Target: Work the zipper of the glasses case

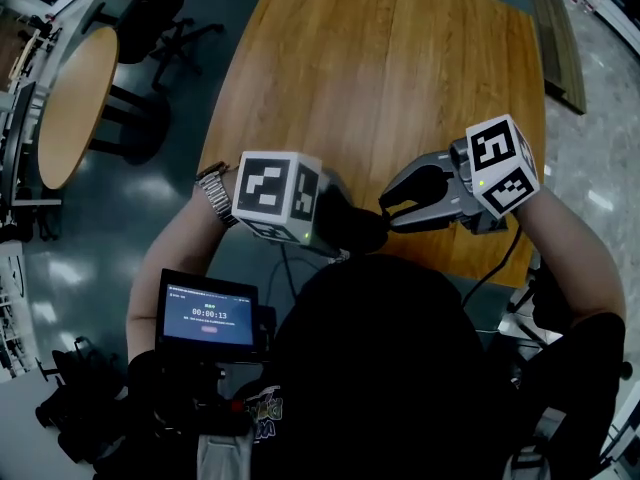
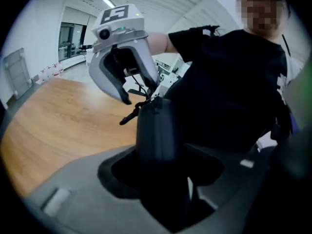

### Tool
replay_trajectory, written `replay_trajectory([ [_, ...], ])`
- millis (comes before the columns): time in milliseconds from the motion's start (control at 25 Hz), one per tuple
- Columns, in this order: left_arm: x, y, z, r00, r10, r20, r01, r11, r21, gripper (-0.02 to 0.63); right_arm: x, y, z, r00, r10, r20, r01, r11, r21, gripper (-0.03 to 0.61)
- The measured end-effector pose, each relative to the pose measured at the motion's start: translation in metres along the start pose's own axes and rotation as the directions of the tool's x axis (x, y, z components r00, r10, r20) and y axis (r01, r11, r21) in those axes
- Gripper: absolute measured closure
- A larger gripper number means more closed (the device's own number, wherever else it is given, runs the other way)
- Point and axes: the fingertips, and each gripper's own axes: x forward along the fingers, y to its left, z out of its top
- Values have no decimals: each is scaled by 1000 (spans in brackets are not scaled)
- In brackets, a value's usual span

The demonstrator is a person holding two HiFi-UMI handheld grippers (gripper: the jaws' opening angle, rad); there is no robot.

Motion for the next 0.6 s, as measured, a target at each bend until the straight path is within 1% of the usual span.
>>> replay_trajectory([
  [80,2,2,-1,999,28,-22,-28,999,24,360,2,-9,-8,1000,-6,-2,6,997,83,436],
  [160,3,7,-2,998,57,-28,-56,998,43,360,3,-11,-12,1000,10,19,-12,990,139,452],
  [240,4,14,-3,995,93,-39,-90,994,56,360,4,-10,-11,999,26,40,-32,988,151,466],
  [320,4,19,-6,991,116,-67,-112,992,64,360,5,-8,-11,998,39,39,-44,989,144,466],
  [400,4,21,-9,988,127,-87,-121,990,71,360,6,-8,-11,998,53,31,-57,988,142,477],
  [520,5,21,-9,987,130,-93,-123,989,77,360,8,-7,-13,996,80,32,-84,983,163,482],
  [560,6,20,-9,987,132,-96,-125,989,80,360,8,-7,-13,995,94,34,-99,979,178,481],
  [600,7,21,-10,985,138,-104,-129,988,88,360,8,-6,-14,993,109,35,-114,974,196,449],
])
